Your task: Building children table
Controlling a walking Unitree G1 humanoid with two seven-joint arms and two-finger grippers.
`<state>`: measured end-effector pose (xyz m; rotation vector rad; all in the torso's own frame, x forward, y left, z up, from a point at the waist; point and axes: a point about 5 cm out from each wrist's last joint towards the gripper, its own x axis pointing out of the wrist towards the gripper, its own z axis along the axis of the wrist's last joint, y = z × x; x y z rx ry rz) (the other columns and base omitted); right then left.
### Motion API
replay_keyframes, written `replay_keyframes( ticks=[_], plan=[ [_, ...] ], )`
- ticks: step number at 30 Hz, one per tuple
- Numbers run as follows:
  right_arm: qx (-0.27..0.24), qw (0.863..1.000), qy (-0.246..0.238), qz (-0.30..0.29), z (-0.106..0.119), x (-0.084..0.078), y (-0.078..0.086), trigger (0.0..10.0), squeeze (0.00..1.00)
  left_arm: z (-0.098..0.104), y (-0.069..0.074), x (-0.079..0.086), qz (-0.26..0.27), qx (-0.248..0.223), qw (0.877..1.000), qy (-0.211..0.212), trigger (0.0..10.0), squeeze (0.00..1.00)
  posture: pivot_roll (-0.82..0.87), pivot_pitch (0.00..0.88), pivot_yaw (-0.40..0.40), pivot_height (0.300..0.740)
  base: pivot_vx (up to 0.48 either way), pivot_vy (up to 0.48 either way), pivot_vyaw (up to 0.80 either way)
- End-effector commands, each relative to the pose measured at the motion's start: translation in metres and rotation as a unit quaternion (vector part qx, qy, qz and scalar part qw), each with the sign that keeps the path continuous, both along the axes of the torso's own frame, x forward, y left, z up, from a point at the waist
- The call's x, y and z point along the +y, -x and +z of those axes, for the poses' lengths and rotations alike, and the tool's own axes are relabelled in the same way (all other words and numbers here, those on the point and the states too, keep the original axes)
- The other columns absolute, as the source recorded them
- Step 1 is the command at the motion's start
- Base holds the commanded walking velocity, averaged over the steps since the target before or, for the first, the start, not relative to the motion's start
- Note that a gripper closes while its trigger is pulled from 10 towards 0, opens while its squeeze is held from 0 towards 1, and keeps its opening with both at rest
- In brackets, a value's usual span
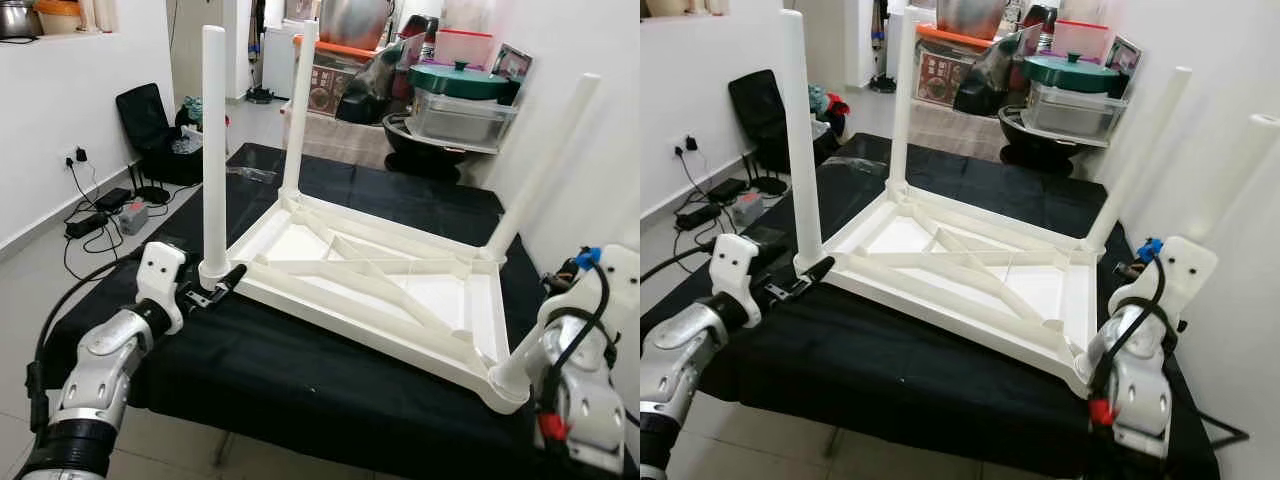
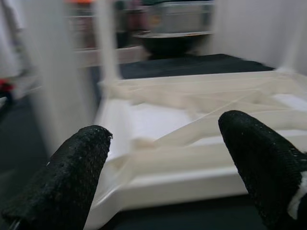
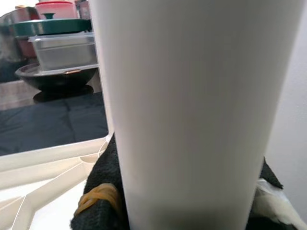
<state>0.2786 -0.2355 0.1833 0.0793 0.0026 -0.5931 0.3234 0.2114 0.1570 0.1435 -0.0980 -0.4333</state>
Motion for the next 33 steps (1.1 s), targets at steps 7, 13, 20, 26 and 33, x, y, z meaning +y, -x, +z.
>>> replay_keyframes(
  ticks=[7, 13, 20, 26, 33],
  plan=[
    [0.014, 0.989, -0.043, 0.141, -0.017, 0.042, -0.012, 10.0, 1.0, -0.002, -0.004, -0.016, -0.025, 0.001, 1.0, 0.005, 10.0, 0.35, 0.06, 0.0, -0.079, 0.74, 0.0, 0.0, 0.0],
    [-0.046, 0.957, 0.012, 0.286, 0.017, 0.041, -0.019, 10.0, 0.0, -0.004, -0.004, -0.014, -0.019, 0.004, 1.0, 0.004, 10.0, 0.35, 0.06, 0.0, -0.078, 0.74, 0.0, 0.0, 0.0],
    [-0.1, 0.785, 0.059, 0.608, 0.038, 0.062, 0.021, 9.4, 0.0, -0.001, -0.005, -0.012, -0.014, -0.002, 1.0, 0.005, 10.0, 0.35, 0.07, 0.0, -0.091, 0.74, 0.0, 0.0, 0.0],
    [-0.088, 0.798, 0.06, 0.593, 0.033, 0.048, 0.011, 0.0, 0.0, -0.003, -0.004, -0.011, -0.01, -0.002, 1.0, 0.005, 10.0, 0.35, 0.07, 0.0, -0.094, 0.74, 0.0, 0.0, 0.0],
    [0.038, 0.999, -0.001, 0.033, -0.007, -0.056, -0.021, 0.0, 0.0, -0.003, -0.003, -0.011, -0.012, -0.002, 1.0, 0.004, 10.0, 0.35, 0.07, 0.0, -0.093, 0.74, 0.0, 0.0, 0.0]
  ],
)
